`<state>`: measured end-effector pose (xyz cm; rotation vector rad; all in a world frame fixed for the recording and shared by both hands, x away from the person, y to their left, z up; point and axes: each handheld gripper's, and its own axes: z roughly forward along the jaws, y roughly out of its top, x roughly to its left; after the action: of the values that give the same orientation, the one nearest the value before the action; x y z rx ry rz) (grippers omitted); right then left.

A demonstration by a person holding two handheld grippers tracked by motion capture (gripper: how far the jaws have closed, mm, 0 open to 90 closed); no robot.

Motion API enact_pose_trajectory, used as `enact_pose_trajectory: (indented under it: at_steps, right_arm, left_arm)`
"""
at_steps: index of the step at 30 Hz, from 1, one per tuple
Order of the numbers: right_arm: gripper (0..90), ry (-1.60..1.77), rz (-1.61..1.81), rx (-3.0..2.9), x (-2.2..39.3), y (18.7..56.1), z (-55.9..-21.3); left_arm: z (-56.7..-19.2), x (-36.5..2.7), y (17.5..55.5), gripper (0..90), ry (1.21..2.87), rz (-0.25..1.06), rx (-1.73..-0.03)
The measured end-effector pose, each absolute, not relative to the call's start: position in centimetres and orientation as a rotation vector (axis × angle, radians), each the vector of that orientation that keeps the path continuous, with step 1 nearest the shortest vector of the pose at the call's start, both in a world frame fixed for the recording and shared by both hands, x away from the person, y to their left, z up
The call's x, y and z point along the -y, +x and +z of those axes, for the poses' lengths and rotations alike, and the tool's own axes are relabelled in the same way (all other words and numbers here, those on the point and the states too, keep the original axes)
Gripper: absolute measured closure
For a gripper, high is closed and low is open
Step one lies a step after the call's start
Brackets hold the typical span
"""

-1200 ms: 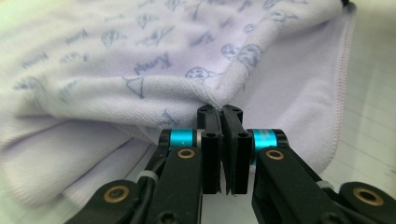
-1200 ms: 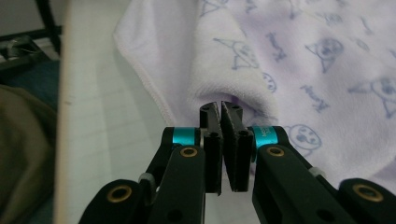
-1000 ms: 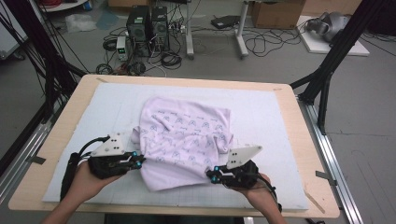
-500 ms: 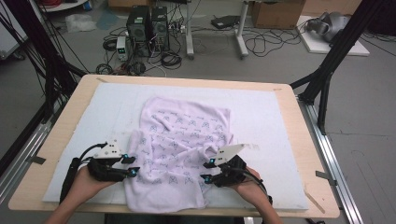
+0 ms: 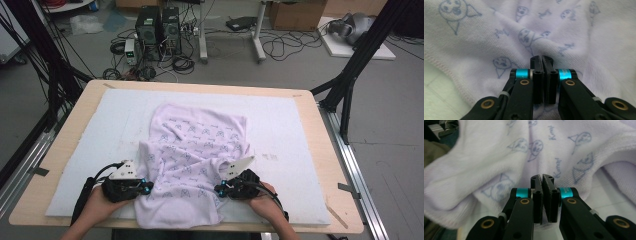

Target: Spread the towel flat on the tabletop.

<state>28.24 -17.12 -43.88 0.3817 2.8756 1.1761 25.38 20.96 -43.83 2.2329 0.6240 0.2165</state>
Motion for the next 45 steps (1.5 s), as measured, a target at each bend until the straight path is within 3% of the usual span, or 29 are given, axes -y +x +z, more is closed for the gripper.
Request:
enact_pose_trajectory:
  at_steps: [11,12,14,15,18,23,26,28,30,32,41,43,45]
  right_arm:
    - [87.2,0.345,1.206,-2.882,19.5,23.7,-42.1]
    - [87.1,0.330,1.195,-2.894,19.9,23.2,-42.0]
    - [85.7,0.315,1.202,-2.916,20.7,22.4,-41.7]
    - [81.8,0.325,1.225,-2.897,21.0,22.2,-41.5]
    - [64.5,0.389,1.297,-2.840,21.4,22.9,-41.1]
    - [52.3,0.404,1.257,-2.808,19.4,25.4,-41.7]
    - [54.4,0.410,1.171,-2.826,18.2,26.8,-42.9]
    - [60.9,0.423,1.110,-2.854,17.6,27.5,-43.7]
    - [72.9,0.402,1.131,-2.830,17.5,27.6,-43.9]
    - [86.2,0.405,1.156,-2.858,17.7,27.8,-43.9]
    - [87.2,0.314,1.237,-2.879,19.0,23.6,-42.7]
    - [83.5,0.262,1.297,-2.869,19.4,22.3,-41.8]
    - [77.4,0.252,1.303,-2.823,19.6,21.8,-40.8]
  left_arm:
    - [-41.2,-21.4,20.4,87.2,2.166,0.264,-0.538]
    - [-41.1,-21.5,20.3,85.9,2.151,0.253,-0.542]
    - [-40.8,-21.6,20.2,70.5,2.133,0.252,-0.550]
    - [-40.7,-21.6,20.4,64.2,2.133,0.268,-0.554]
    - [-41.0,-21.5,21.6,58.2,2.130,0.276,-0.570]
    - [-42.5,-21.0,24.7,56.4,2.200,0.312,-0.597]
    - [-43.4,-20.8,25.6,59.2,2.234,0.298,-0.609]
    - [-44.3,-20.8,25.7,67.6,2.232,0.251,-0.594]
    - [-44.1,-20.6,25.4,83.9,2.249,0.245,-0.573]
    - [-43.9,-20.6,25.0,86.4,2.264,0.234,-0.568]
    - [-42.3,-22.2,19.2,86.6,2.221,0.220,-0.457]
    - [-41.7,-22.3,18.5,82.6,2.200,0.212,-0.438]
    - [-41.2,-22.2,18.6,72.7,2.197,0.250,-0.442]
